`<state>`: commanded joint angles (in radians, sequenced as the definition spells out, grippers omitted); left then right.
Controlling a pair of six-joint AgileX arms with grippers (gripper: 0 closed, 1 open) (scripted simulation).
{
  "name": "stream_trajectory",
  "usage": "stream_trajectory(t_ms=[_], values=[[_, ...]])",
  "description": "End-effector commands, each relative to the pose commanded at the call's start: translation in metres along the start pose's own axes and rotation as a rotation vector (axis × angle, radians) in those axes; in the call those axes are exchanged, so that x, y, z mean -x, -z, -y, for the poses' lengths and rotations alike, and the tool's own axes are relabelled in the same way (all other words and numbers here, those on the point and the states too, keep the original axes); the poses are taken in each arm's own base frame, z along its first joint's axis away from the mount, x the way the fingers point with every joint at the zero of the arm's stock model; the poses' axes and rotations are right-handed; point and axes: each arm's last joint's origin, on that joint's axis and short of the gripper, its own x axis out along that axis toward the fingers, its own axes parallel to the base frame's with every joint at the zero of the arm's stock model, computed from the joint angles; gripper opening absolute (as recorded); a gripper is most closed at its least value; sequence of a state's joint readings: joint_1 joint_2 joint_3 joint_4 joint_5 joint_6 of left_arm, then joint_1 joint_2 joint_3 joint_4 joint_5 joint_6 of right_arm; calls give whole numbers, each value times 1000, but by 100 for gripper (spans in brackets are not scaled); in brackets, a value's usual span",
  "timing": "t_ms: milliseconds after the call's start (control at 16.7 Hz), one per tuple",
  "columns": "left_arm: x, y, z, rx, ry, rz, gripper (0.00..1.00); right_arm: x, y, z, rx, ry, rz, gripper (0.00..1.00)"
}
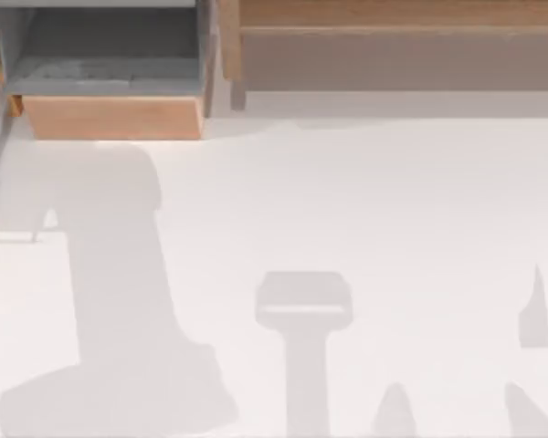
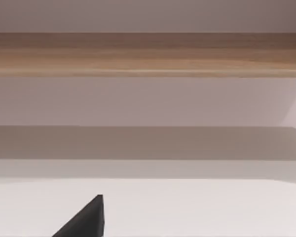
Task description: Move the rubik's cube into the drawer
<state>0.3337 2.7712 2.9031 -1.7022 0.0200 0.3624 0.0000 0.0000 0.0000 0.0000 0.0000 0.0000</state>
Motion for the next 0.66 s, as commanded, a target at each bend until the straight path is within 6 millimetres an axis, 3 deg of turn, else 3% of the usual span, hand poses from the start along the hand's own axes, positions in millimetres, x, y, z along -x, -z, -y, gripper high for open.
stream_trajectory(t_ms=[300,660], values=[[0,0,0,0,0,0,98,0,0,0,0,0,0,100],[0,0,0,0,0,0,100,0,0,0,0,0,0,100]])
